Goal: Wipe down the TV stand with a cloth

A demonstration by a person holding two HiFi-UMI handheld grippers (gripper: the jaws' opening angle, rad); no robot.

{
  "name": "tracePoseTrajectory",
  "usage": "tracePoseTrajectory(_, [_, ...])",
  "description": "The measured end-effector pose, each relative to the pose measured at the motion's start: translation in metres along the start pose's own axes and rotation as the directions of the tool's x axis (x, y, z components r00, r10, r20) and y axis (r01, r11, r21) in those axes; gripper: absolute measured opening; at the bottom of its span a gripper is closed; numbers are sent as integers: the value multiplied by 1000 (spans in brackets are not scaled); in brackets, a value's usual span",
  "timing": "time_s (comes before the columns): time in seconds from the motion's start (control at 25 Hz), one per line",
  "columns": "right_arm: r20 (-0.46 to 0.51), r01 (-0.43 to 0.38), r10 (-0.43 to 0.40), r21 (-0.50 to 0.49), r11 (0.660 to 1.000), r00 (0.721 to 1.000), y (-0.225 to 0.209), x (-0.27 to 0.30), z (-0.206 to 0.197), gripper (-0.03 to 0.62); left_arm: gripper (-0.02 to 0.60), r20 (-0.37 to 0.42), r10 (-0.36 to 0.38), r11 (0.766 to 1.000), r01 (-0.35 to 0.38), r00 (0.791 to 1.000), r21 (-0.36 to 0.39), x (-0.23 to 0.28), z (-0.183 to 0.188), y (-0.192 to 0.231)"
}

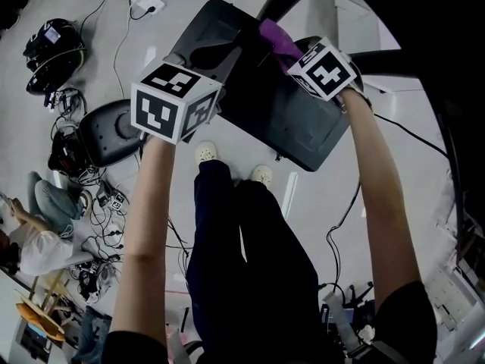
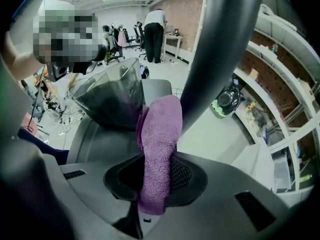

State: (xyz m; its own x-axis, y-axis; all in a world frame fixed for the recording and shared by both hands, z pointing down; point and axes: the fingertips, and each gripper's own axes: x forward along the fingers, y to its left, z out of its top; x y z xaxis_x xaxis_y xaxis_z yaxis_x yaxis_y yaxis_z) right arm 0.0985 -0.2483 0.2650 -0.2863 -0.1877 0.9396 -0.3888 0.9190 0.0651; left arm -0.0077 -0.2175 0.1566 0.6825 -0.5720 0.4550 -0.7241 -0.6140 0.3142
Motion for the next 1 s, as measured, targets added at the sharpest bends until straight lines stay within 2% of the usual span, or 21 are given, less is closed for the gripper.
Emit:
tracePoseTrajectory(0.2, [-49,46,-43,57,997,998,4,-7,-24,95,5,27,-9,1000,9,1000,9,-1,5,-18])
tracePoseTrajectory(0.6, [-86,162,-151,152,975,985,11,-28,-70,95,5,5,-69,998,69,998,14,6,-6,-64])
tracePoseTrajectory(1.0, [-120,162,-140,196,967,983,20,-43,-126,95,5,-13,-96,995,96,995,-1,12,-23,-97])
